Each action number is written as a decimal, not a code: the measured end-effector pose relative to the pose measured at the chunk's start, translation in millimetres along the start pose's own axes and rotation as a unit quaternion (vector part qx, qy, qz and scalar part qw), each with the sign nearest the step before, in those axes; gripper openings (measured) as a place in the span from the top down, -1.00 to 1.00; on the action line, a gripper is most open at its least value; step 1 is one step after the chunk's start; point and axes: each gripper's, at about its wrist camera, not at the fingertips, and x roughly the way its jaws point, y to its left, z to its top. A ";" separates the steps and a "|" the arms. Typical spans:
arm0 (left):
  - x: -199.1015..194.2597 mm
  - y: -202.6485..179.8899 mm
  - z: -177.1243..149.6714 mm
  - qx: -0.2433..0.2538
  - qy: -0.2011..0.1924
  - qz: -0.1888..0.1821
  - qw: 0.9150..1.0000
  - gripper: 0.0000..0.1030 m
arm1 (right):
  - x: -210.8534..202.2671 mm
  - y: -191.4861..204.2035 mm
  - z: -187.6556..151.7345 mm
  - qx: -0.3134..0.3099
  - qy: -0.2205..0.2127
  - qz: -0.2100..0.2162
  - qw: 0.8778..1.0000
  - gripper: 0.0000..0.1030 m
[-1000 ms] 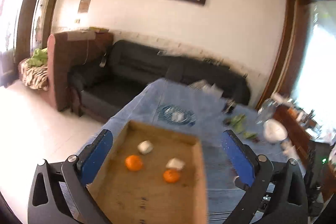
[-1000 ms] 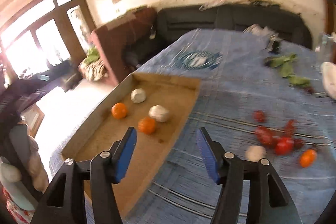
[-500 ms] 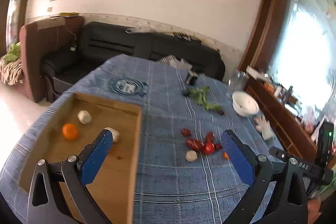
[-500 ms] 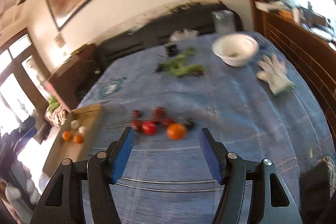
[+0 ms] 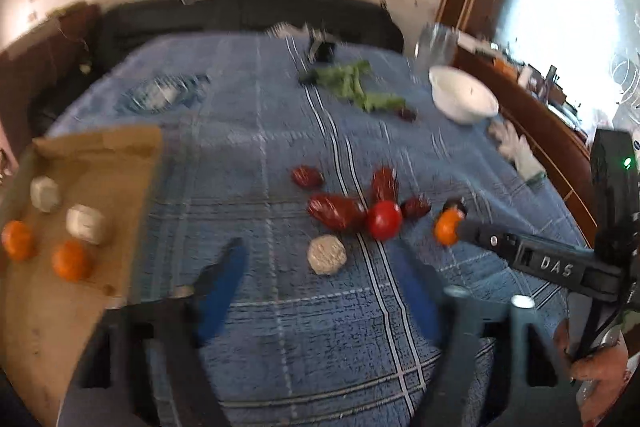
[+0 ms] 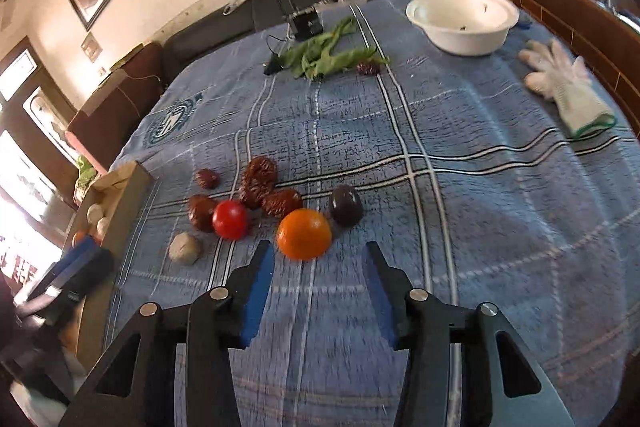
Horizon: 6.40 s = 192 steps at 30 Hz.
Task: Organize fruits
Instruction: 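Grasp the beige round rice cake with the left tool while the right tool grasps an orange, then carry the rice cake and orange into the cardboard tray and open both tools, then move both open tools back toward the dates and dark plum, then grasp a large red date with the left tool while the right tool grasps the dark plum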
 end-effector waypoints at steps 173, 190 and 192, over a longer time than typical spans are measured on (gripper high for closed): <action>39.0 26.0 18.2 -0.073 0.036 -0.022 0.996 0.20 | 26.8 -4.7 14.8 -0.049 -0.019 -0.044 0.998 -0.20; 70.8 -8.7 28.2 0.012 0.044 -0.028 0.999 0.34 | 26.9 3.7 10.8 -0.075 -0.011 -0.045 0.996 0.38; 74.6 -10.4 27.1 0.011 0.045 -0.036 0.998 0.34 | 26.8 2.5 11.0 -0.071 -0.011 -0.042 0.997 0.38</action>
